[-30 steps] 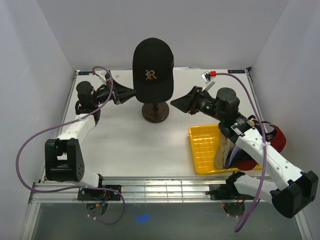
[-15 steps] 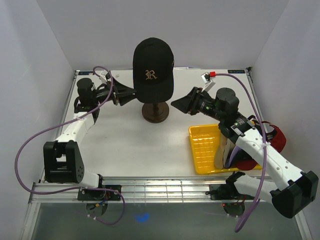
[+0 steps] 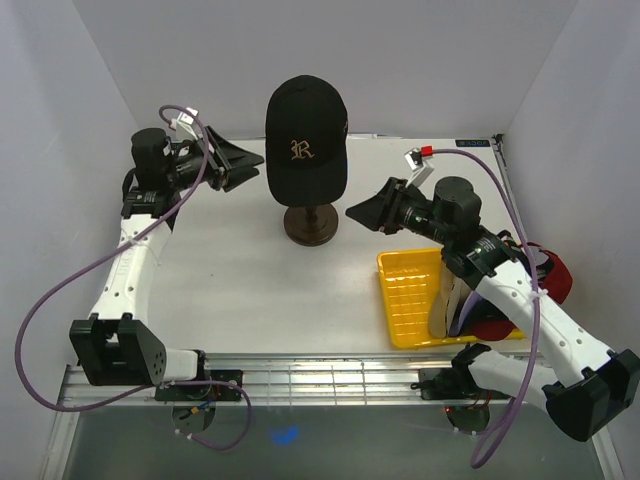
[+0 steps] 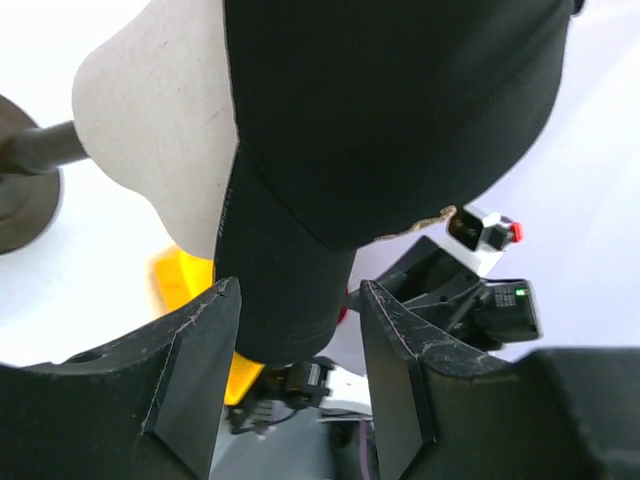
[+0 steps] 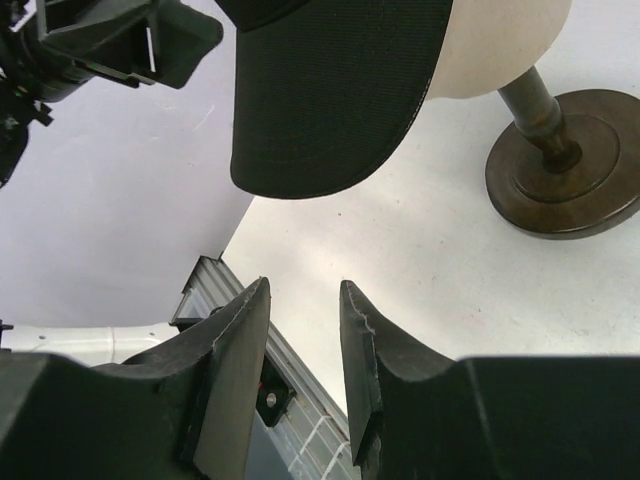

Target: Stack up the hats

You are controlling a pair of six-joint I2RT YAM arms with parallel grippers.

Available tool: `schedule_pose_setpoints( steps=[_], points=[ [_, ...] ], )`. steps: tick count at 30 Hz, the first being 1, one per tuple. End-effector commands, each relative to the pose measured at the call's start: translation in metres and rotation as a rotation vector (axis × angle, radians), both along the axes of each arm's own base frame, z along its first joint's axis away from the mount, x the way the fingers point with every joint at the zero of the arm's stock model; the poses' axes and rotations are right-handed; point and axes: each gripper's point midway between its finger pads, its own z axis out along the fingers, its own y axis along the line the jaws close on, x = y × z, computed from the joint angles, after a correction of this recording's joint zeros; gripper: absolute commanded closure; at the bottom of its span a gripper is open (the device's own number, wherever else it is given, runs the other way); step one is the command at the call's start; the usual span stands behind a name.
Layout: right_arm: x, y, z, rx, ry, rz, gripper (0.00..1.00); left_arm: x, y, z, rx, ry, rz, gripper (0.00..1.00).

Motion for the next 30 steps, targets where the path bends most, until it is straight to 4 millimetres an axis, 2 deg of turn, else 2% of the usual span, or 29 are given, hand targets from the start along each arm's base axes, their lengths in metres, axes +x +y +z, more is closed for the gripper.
schedule_pose_setpoints(
  steps=[1,3,7,8,9,10,11,12,13,14,15,16,17,18,19,20,21,22,24,25,26,27,28,30],
  points=[
    [-0.01,-0.01,0.031,0.008,-0.067,-0.015,0.6,-0.01,0.016,0.007,0.134,-0.04,0.096,0.38],
    [-0.012,-0.017,0.032,-0.005,-0.074,-0.038,0.6,-0.014,0.02,0.007,0.173,-0.05,0.116,0.38],
    [-0.027,-0.035,0.037,-0.029,-0.078,-0.073,0.6,-0.023,0.029,0.027,0.245,-0.118,0.167,0.38],
    [-0.029,-0.04,0.04,-0.032,-0.082,-0.092,0.6,-0.025,0.03,0.042,0.261,-0.169,0.174,0.38],
    [-0.032,-0.044,0.043,-0.036,-0.085,-0.103,0.6,-0.029,0.03,0.048,0.266,-0.18,0.17,0.38],
    [-0.038,-0.054,0.053,-0.035,-0.095,-0.13,0.6,-0.034,0.024,0.057,0.266,-0.205,0.157,0.38],
    [-0.041,-0.059,0.06,-0.032,-0.104,-0.147,0.6,-0.038,0.022,0.075,0.277,-0.257,0.168,0.38],
    [-0.045,-0.065,0.067,-0.027,-0.115,-0.166,0.6,-0.042,0.015,0.081,0.28,-0.271,0.161,0.38],
    [-0.048,-0.075,0.077,-0.018,-0.138,-0.203,0.59,-0.055,-0.012,0.087,0.277,-0.299,0.094,0.38],
    [-0.055,-0.083,0.089,-0.012,-0.148,-0.221,0.59,-0.059,-0.026,0.099,0.279,-0.33,0.075,0.38],
    [-0.058,-0.089,0.097,-0.006,-0.158,-0.238,0.59,-0.057,-0.036,0.097,0.322,-0.328,0.111,0.38],
    [-0.063,-0.097,0.106,0.007,-0.175,-0.263,0.58,-0.078,-0.074,0.097,0.322,-0.348,0.021,0.38],
    [-0.067,-0.101,0.113,0.02,-0.18,-0.272,0.58,-0.082,-0.089,0.096,0.334,-0.356,0.01,0.38],
    [-0.073,-0.107,0.125,0.04,-0.192,-0.282,0.58,-0.076,-0.102,0.091,0.364,-0.352,0.042,0.39],
    [-0.079,-0.113,0.132,0.06,-0.206,-0.294,0.58,-0.099,-0.133,0.088,0.369,-0.368,-0.034,0.39],
    [-0.083,-0.116,0.138,0.077,-0.207,-0.299,0.58,-0.105,-0.147,0.085,0.382,-0.375,-0.042,0.39],
    [-0.09,-0.121,0.147,0.093,-0.22,-0.302,0.58,-0.099,-0.162,0.079,0.419,-0.374,-0.006,0.39],
    [-0.093,-0.131,0.155,0.113,-0.235,-0.339,0.58,-0.125,-0.189,0.077,0.421,-0.4,-0.073,0.39],
    [-0.102,-0.143,0.168,0.143,-0.258,-0.369,0.58,-0.138,-0.216,0.071,0.429,-0.413,-0.105,0.39],
    [-0.107,-0.152,0.17,0.151,-0.262,-0.4,0.58,-0.149,-0.239,0.06,0.446,-0.409,-0.133,0.39],
    [-0.11,-0.157,0.172,0.16,-0.266,-0.413,0.58,-0.152,-0.25,0.055,0.447,-0.411,-0.138,0.39],
    [-0.115,-0.163,0.175,0.173,-0.27,-0.429,0.58,-0.153,-0.265,0.035,0.476,-0.391,-0.153,0.39],
    [-0.116,-0.169,0.176,0.182,-0.271,-0.455,0.58,-0.162,-0.276,0.026,0.476,-0.374,-0.164,0.39],
    [-0.122,-0.177,0.176,0.198,-0.275,-0.475,0.58,-0.166,-0.291,0.008,0.48,-0.351,-0.168,0.39]
  ],
)
